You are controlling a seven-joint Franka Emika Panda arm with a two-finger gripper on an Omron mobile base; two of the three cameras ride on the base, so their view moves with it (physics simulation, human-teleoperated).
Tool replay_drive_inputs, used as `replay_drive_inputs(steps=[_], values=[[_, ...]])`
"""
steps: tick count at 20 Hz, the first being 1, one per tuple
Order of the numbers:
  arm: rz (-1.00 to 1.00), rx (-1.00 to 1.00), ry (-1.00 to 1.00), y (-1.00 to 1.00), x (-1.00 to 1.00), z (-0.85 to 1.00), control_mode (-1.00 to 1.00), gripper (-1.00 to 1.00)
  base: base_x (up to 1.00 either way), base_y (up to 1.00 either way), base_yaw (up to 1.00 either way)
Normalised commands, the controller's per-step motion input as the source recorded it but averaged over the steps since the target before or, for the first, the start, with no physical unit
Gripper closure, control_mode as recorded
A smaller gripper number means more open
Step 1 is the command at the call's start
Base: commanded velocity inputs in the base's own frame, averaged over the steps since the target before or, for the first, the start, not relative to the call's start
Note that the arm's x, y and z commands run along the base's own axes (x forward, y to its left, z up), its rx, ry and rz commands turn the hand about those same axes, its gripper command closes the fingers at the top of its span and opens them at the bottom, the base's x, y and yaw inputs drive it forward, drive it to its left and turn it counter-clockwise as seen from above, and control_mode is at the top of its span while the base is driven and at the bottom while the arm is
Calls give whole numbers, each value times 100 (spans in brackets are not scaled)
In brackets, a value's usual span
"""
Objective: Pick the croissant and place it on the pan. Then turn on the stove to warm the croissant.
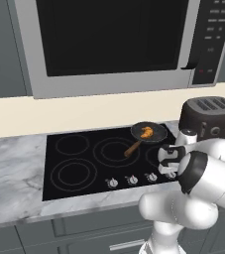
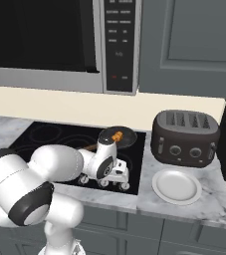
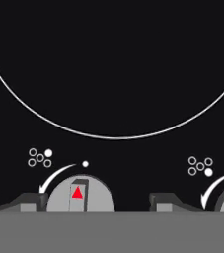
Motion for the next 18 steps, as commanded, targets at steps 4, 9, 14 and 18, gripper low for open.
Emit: replay_drive_inputs(steps=[4,9,14,18], values=[[0,0,1,25,0,-28,-100,100,0,0,0],[0,0,0,21,0,-12,-100,100,0,0,0],[0,0,0,17,-7,-9,-100,100,0,0,0],[0,0,1,8,-18,-6,-100,100,0,0,0]])
